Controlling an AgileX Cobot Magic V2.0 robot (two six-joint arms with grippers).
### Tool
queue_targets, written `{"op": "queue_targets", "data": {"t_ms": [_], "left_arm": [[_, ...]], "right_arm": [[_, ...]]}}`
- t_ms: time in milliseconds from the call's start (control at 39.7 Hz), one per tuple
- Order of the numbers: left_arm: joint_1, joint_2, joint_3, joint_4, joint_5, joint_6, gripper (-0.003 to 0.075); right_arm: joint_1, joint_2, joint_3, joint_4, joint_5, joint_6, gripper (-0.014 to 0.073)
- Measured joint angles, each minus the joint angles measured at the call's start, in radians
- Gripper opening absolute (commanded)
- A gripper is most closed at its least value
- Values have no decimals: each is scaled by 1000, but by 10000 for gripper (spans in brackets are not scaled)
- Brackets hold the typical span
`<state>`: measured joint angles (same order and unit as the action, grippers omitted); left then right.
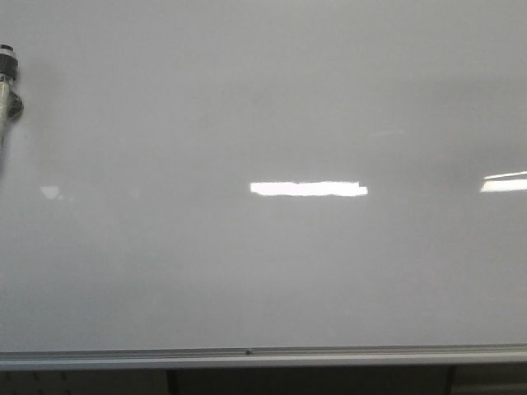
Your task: Write number 2 on whiteboard
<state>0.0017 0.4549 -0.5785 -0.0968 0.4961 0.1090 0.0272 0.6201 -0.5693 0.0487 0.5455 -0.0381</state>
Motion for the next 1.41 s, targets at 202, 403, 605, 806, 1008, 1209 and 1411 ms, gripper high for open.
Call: {"op": "queue_targets", "data": {"t_ms": [202, 403, 605, 806, 1008, 1209, 1411], "left_arm": [[0, 61, 0, 0, 40, 0, 108], [0, 111, 2, 0, 61, 0, 449], [0, 173, 2, -4, 61, 0, 483], [0, 296, -44, -31, 64, 0, 483], [0, 451, -113, -41, 64, 0, 483], [0, 601, -194, -62, 43, 2, 483], [-5, 733, -250, -98, 1, 2, 482]], "right_arm": [[0, 35, 0, 0, 0, 0, 199], [0, 37, 0, -17, -2, 0, 589], [0, 37, 0, -17, -2, 0, 601], [0, 37, 0, -18, -9, 0, 601], [0, 37, 0, -18, -11, 0, 601], [0, 37, 0, -18, -22, 0, 601], [0, 37, 0, -18, -37, 0, 601]]}}
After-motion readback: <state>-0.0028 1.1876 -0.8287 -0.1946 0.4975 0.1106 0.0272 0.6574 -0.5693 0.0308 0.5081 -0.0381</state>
